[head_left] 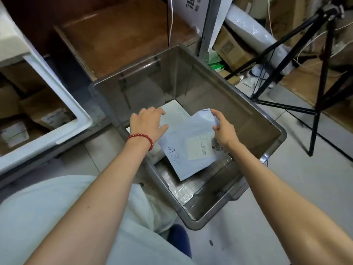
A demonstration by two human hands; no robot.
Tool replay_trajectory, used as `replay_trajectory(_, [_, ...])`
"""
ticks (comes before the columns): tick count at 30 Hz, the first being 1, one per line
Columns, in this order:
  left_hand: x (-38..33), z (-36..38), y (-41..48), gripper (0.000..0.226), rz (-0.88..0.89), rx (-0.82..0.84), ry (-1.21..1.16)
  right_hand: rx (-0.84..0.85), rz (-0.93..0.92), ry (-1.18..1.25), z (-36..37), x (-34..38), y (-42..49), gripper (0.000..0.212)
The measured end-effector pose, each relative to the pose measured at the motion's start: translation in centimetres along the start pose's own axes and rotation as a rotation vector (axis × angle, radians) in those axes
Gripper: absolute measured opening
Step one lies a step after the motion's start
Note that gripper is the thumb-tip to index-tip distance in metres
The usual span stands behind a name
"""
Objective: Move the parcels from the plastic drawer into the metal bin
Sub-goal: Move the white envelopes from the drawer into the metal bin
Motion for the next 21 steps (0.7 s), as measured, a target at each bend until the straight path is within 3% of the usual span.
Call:
replay_trajectory(6, [1.8,0.4,0.4,0.042,-0.029,-0.015,0.035,0.153,0.117,-0.258,3.7,-0.9,2.1,0.060])
replay_trajectory(11, [3.5,0.6,0.4,0.038,-0.076,-0.035,0.051,0.246,0.251,-0.287,6.9,-2.5,2.9,0.068])
replay_trajectory(15, [4.1,0.1,0.5,0.033,-0.091,-0.095,0.020,0.245,0.377,-0.327,8.3,-3.2,3.0,0.060])
replay_trajectory(18, [4.1,0.0,0.0,0.029,-0.079,-0.120,0.020,0.371,0.458,-0.390,9.8,-3.7,3.1,0.052])
replay_trajectory(21, [4.3,-0.5,-0.6,0.028,-0.068,-0.180,0.015,0.543,0.537,-0.468,11.4,-4.9,2.9,0.079])
Point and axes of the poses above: each hand's wrist, its own y-axis towards the middle knuckle, its own z-axis out of the palm, x = y × z, the point moved 4 cm from there along y, towards the middle knuckle, and after that the axes turned 14 degrees about x, right-handed, at the moved point
